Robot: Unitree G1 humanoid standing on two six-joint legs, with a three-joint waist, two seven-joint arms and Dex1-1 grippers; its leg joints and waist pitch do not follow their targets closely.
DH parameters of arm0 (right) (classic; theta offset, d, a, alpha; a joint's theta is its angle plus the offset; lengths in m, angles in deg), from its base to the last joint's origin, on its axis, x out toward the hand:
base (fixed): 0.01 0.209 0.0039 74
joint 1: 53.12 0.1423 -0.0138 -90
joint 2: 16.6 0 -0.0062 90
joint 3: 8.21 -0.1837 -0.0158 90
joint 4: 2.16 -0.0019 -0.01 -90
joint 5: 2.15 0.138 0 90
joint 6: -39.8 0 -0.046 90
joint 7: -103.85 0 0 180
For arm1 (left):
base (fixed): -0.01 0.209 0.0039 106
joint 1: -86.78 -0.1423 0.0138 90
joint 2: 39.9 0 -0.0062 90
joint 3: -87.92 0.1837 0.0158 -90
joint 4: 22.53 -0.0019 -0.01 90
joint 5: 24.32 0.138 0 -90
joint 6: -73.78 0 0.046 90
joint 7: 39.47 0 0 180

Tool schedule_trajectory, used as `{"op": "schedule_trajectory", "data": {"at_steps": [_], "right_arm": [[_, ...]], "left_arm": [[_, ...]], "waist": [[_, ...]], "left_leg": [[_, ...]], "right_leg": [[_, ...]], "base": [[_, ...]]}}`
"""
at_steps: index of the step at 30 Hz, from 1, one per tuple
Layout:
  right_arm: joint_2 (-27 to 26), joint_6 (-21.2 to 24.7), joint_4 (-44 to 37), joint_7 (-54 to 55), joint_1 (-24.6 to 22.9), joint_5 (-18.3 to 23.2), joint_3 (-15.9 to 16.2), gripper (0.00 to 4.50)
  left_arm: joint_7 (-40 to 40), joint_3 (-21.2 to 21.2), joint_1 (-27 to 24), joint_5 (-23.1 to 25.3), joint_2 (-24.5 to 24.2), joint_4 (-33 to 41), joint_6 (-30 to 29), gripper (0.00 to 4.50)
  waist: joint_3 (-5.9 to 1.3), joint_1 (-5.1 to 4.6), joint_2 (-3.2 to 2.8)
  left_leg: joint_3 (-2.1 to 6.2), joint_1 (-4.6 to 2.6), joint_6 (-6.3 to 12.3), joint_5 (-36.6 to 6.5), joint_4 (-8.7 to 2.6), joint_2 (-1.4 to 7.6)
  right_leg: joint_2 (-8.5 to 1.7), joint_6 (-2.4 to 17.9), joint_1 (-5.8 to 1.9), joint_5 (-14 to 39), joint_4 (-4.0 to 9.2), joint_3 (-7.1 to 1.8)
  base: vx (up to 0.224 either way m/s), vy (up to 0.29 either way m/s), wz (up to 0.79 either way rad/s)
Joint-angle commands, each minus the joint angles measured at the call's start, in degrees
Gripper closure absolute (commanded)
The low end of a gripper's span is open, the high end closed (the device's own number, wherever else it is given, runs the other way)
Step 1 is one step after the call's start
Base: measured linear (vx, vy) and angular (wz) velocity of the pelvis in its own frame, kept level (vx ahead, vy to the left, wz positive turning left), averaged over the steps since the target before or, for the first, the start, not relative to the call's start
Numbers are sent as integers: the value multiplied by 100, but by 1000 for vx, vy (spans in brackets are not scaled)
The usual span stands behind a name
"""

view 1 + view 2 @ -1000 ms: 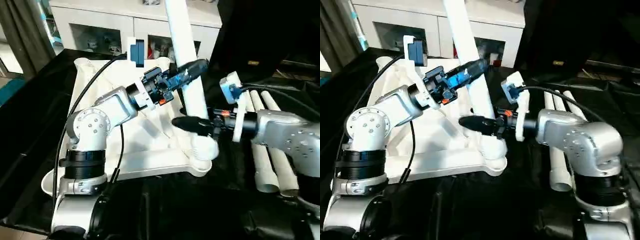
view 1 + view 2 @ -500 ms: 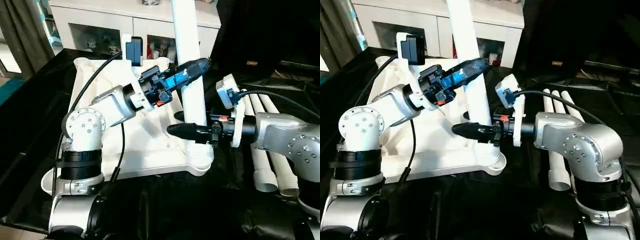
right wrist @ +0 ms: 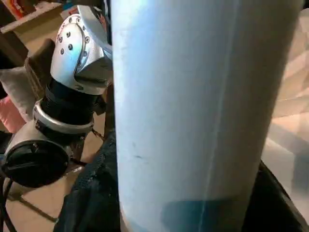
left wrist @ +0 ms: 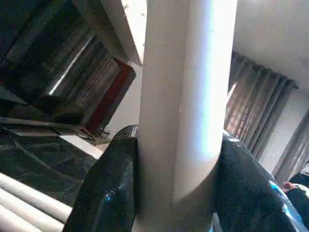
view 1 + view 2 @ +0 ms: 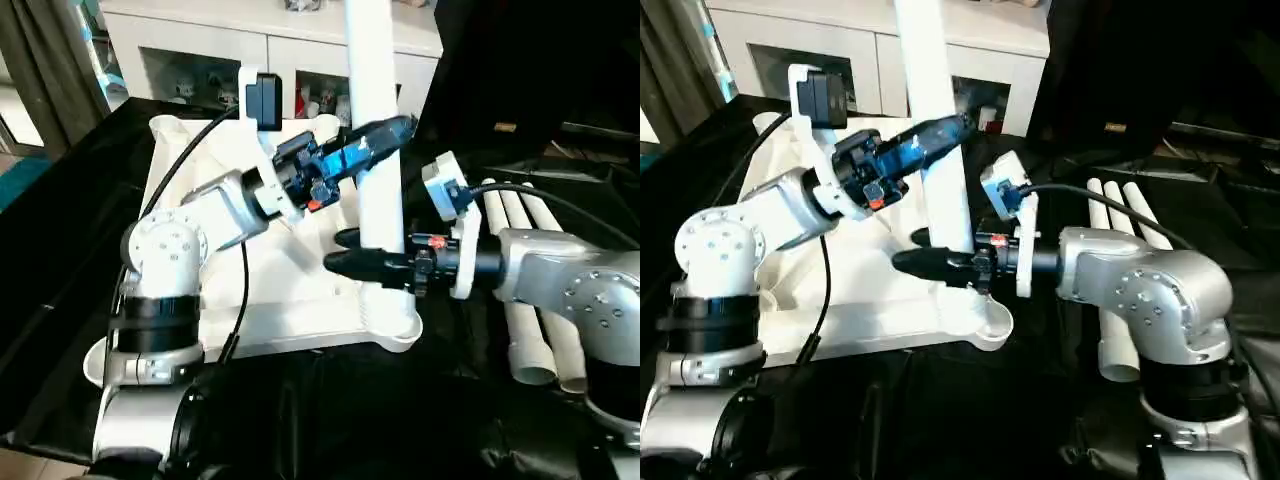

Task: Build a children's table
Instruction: Pick table leg

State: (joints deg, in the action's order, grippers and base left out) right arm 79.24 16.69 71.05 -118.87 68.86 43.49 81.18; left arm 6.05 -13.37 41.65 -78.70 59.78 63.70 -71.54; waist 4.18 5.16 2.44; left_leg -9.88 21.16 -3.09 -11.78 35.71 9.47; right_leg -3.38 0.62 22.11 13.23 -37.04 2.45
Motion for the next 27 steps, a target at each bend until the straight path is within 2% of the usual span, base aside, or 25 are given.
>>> {"op": "schedule_trajectory", "data": {"at_steps": [1,2,3,4,5,6,7,8,10,11,12,13,14,15,16,17,18,19,20,22,24,25,27], "right_arm": [[15,112,389,444,-164,-298,90,260],[-106,-70,503,585,-252,-391,53,261],[-130,-132,534,628,-270,-439,63,261],[-149,-181,559,663,-285,-478,71,261],[-243,-402,697,889,-293,-729,148,261],[-327,-562,736,957,-295,-806,156,262],[-327,-562,736,957,-295,-806,156,262],[-465,-733,772,1056,-294,-863,112,262],[-530,-791,795,1117,-288,-891,93,262],[-585,-963,834,1224,-278,-1036,130,262],[-585,-963,834,1224,-278,-1036,130,262],[-628,-1169,869,1339,-279,-1224,231,262],[-628,-1169,869,1339,-279,-1224,231,262],[-678,-1351,905,1456,-282,-1387,315,262],[-752,-1520,957,1578,-287,-1498,391,262],[-814,-1602,980,1664,-293,-1563,456,262],[-856,-1653,987,1716,-298,-1607,505,263],[-956,-1769,990,1817,-314,-1723,629,263],[-986,-1798,985,1851,-321,-1769,673,263],[-1024,-1848,983,1897,-331,-1859,743,263],[-1027,-1937,940,1924,-362,-2003,852,263],[-1021,-1950,924,1929,-369,-2017,864,263],[-1006,-1946,897,1930,-377,-2015,847,263]], "left_arm": [[398,-146,334,-739,115,249,-58,268],[287,-95,291,-667,74,298,-104,268],[260,-80,287,-640,60,304,-111,268],[239,-68,284,-618,49,309,-117,268],[122,-13,287,-420,4,315,-29,268],[-8,-13,283,-304,2,294,31,198],[-8,-13,283,-304,2,294,31,198],[-220,36,266,-5,-4,269,211,198],[-378,61,261,173,8,242,318,159],[-541,174,235,432,-54,271,385,152],[-541,174,235,432,-54,271,385,150],[-847,280,205,733,-74,336,462,143],[-847,280,205,733,-74,336,462,143],[-1204,381,192,1050,-80,380,532,128],[-1747,439,200,1370,-26,362,557,113],[-2114,412,194,1494,68,350,556,106],[-2344,386,185,1546,137,346,543,103],[-2791,302,151,1582,309,352,490,103],[-2900,280,126,1588,370,374,471,123],[-3089,258,85,1654,470,397,485,137],[-3333,239,-12,1764,617,455,570,153],[-3369,229,-39,1758,656,482,576,179],[-3368,228,-87,1692,721,519,535,186]], "waist": [[-471,20,-46],[-465,23,17],[-466,37,-13],[-467,34,-5],[-462,39,-24],[-458,43,-70],[-456,29,-54],[-457,41,-78],[-461,41,-66],[-458,47,-86],[-459,50,-114],[-464,67,-95],[-456,60,-86],[-459,74,-72],[-459,65,-87],[-463,62,-86],[-461,77,-34],[-460,61,-21],[-458,65,-26],[-461,47,2],[-454,39,-10],[-450,33,-6],[-447,25,-9]], "left_leg": [[110,-51,125,150,-384,318],[102,-53,110,118,-396,327],[107,-58,99,111,-394,329],[104,-58,88,107,-394,332],[111,-57,55,87,-402,333],[120,-56,25,67,-405,332],[114,-50,8,33,-406,332],[119,-57,-75,43,-410,328],[114,-66,-68,3,-412,332],[115,-68,-75,-21,-416,335],[125,-68,-103,-38,-426,339],[135,-68,-152,-29,-431,350],[124,-63,-149,-57,-429,335],[120,-62,-154,-78,-430,323],[136,-47,-195,-71,-431,346],[135,-55,-204,-72,-432,348],[126,-49,-185,-37,-430,343],[120,-34,-153,-13,-421,339],[123,-33,-141,-9,-417,331],[122,-24,-71,49,-417,330],[120,-26,-7,70,-412,327],[117,-30,1,51,-413,325],[114,-33,21,14,-412,322]], "right_leg": [[-470,1578,-372,-728,332,-299],[-474,1564,-373,-662,344,-297],[-483,1567,-368,-633,331,-296],[-487,1556,-365,-607,336,-296],[-487,1523,-364,-530,339,-295],[-492,1514,-352,-500,336,-292],[-489,1498,-354,-487,351,-294],[-484,1480,-353,-516,342,-293],[-485,1461,-357,-536,354,-298],[-480,1442,-352,-553,357,-301],[-477,1394,-351,-554,361,-296],[-482,1368,-358,-573,346,-293],[-478,1352,-355,-563,357,-299],[-481,1343,-375,-541,360,-302],[-487,1326,-371,-578,342,-299],[-491,1321,-371,-584,349,-299],[-495,1336,-382,-586,343,-300],[-496,1352,-390,-606,340,-304],[-490,1344,-385,-607,350,-302],[-487,1322,-395,-633,349,-302],[-475,1294,-379,-639,353,-305],[-471,1285,-376,-616,361,-304],[-467,1278,-371,-553,366,-305]], "base": [[0,0,0],[0,0,0],[0,0,0],[0,0,0],[0,0,0],[0,0,0],[0,0,0],[0,0,0],[0,0,0],[0,0,0],[0,0,0],[0,0,0],[0,0,0],[0,0,0],[0,0,0],[0,0,0],[0,0,0],[0,0,0],[0,0,0],[0,0,0],[0,0,0],[0,0,0],[0,0,0]]}}
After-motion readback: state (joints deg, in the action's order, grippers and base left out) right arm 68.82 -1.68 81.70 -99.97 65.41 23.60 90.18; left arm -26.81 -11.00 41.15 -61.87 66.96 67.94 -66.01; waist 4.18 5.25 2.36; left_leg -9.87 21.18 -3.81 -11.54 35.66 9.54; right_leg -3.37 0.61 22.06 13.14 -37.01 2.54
